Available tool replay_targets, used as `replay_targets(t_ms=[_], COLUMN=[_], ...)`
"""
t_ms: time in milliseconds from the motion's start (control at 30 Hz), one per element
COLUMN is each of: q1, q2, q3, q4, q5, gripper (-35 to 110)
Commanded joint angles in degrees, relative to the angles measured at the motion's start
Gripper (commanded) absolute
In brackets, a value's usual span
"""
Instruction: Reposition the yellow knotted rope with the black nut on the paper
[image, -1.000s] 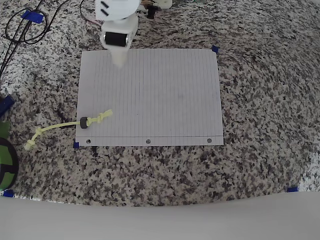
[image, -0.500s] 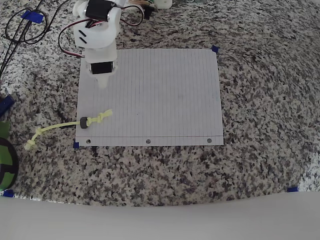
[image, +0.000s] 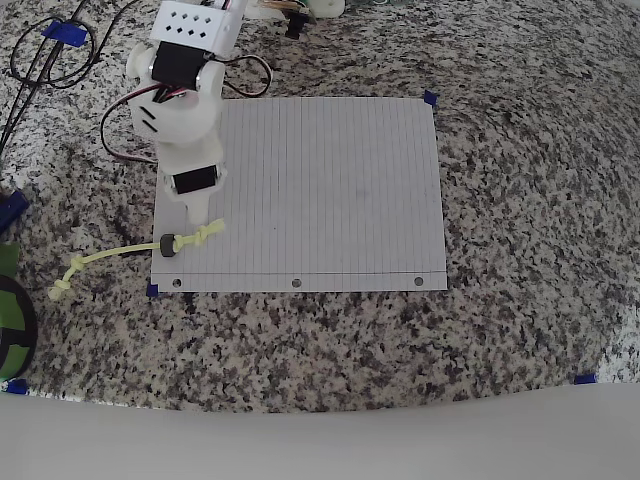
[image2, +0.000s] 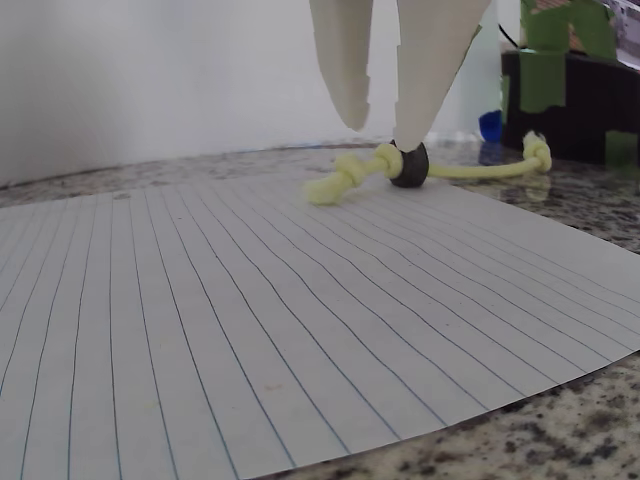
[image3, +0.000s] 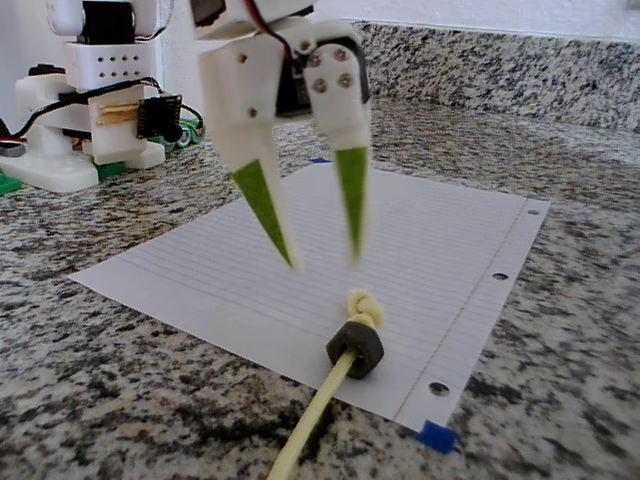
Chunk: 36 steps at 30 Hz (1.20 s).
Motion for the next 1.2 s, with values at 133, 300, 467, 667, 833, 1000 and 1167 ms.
replay_targets(t_ms=[133,300,467,667,833,1000,1167], q1=[-1.5,-1.8,-2.3,-3.3,-3.6,-3.5,-2.9], q2=[-1.1,-2.5,-4.0,-6.4,-8.3,-9.3,-10.0], q3=[-4.7,-6.5,-7.6,-10.2,-11.9,-11.9,-12.0], q4=[-0.4,-0.7,-0.7,1.0,1.2,2.0,1.5], q5=[1.8,2.7,4.9,7.0,8.3,8.3,8.3], gripper=[41,33,32,33,33,32,32])
